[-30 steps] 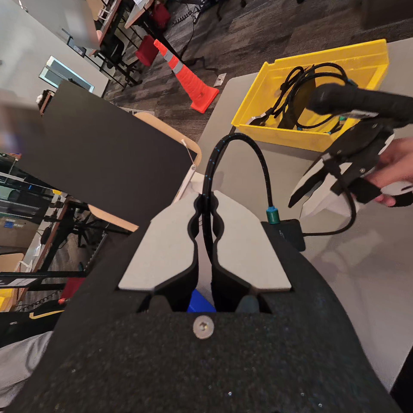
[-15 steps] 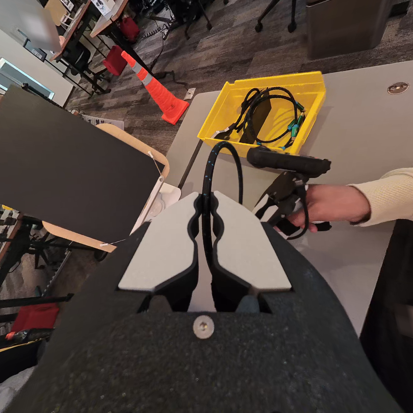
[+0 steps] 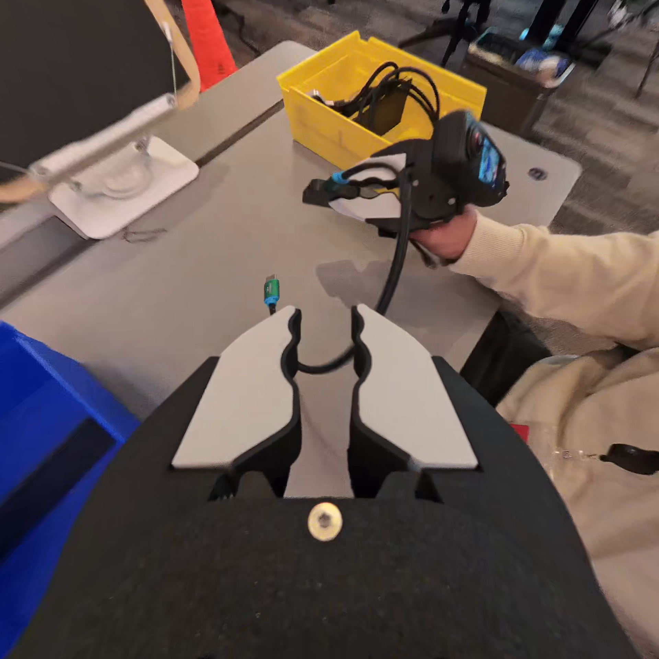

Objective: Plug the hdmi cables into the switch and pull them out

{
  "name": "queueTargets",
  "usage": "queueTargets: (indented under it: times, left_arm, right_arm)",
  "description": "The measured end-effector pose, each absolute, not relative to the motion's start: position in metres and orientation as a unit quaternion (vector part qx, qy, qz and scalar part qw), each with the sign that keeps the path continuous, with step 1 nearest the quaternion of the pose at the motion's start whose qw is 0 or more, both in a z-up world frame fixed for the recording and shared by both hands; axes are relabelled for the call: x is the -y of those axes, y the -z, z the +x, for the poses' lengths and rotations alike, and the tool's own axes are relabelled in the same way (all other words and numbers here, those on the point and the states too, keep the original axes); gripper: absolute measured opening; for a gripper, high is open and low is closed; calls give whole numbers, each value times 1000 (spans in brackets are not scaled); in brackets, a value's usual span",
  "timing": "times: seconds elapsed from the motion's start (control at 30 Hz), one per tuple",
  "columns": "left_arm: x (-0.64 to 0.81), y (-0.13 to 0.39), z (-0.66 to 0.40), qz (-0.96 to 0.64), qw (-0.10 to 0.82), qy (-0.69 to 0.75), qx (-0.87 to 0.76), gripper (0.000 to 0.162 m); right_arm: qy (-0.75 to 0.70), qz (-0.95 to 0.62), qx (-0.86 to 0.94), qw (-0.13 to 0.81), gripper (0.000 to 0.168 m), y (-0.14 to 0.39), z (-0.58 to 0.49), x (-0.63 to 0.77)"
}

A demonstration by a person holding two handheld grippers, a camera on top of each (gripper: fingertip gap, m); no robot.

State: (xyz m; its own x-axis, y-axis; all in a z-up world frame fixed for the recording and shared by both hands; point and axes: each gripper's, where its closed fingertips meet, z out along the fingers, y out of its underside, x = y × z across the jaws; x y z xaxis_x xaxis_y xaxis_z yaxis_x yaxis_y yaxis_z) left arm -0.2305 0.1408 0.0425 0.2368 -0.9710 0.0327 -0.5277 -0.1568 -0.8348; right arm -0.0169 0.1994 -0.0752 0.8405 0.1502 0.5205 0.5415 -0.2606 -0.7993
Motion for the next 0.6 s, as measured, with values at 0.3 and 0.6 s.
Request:
queueTargets:
  times: [0.3, 0.6]
  left_arm:
    - [-198, 18, -227, -691, 474, 216, -501, 44]
    - [-160, 48, -139, -551, 561, 277, -552, 55]
  right_arm:
    - [320, -682, 362, 550, 14, 69, -72, -194]
    - [269, -693, 356, 566, 14, 66, -102, -180]
